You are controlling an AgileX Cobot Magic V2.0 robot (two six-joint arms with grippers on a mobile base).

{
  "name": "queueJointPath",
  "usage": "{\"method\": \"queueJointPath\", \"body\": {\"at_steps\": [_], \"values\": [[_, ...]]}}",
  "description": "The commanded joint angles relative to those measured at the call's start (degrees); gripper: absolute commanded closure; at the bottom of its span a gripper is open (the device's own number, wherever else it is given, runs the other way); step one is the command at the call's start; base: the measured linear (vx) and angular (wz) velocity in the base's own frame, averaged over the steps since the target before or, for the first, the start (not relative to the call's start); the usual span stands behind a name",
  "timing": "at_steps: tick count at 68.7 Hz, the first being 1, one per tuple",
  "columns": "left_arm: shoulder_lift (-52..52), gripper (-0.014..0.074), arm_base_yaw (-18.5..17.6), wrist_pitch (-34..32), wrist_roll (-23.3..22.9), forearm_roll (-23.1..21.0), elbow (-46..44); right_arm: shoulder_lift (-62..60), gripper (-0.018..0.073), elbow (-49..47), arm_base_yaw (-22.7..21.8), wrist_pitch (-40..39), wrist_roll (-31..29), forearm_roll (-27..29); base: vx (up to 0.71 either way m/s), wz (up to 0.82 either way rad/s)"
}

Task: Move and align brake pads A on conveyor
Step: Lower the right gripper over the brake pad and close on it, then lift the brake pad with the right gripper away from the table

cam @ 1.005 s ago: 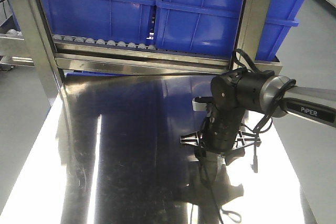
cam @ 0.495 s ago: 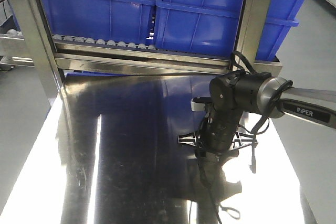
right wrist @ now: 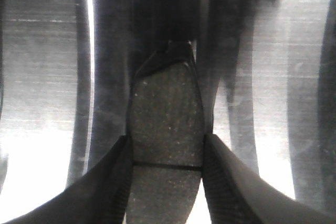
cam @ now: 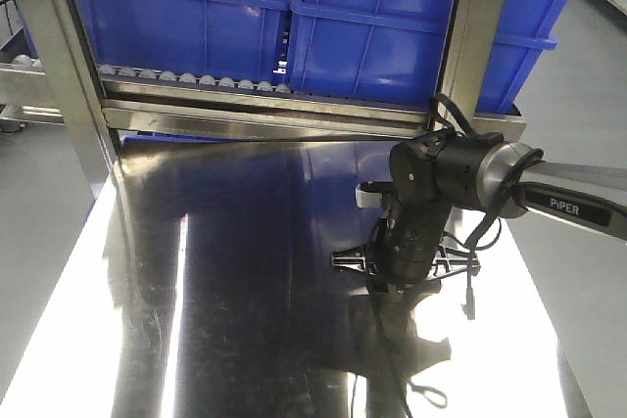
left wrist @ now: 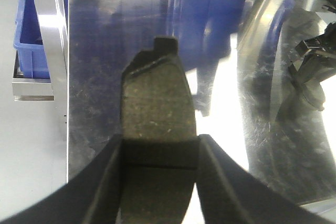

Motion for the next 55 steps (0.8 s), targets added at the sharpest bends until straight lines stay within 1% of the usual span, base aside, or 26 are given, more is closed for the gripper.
{"method": "queueJointPath", "body": {"at_steps": [1,9,27,33,43,55], "values": [[0.7,0.0603,-0.1,-5.0,-0.3,1.0,-1.4,-3.3,0.0518,-0.6,0.0,-1.8,-0.4,-1.6,0.0,0.0],[0.7,0.0603,-0.1,-5.0,-0.3,1.0,-1.4,-6.8,0.0574,-0.5,0.0,-2.9,-0.4,-3.7,0.0,0.0],[0.7,0.0603,-0.1,-5.0,-0.3,1.0,-1.4,-17.4,0.0569,-0.5,0.0,-2.1,-0.5,-11.5,0.0,0.0],[0.7,0.0603,-0.1,-5.0,-0.3,1.0,-1.4,-21.6,0.0567,0.2,0.0,-2.5,-1.0,-12.8,0.0,0.0],[0.7,0.0603,-0.1,-5.0,-0.3,1.0,-1.4,-30.9,0.0566,6.5,0.0,-7.9,-0.6,-14.8,0.0,0.0],[0.7,0.0603,-0.1,-5.0,-0.3,1.0,-1.4,-43.8,0.0565,17.0,0.0,-13.8,-1.5,-15.0,0.0,0.0]]}}
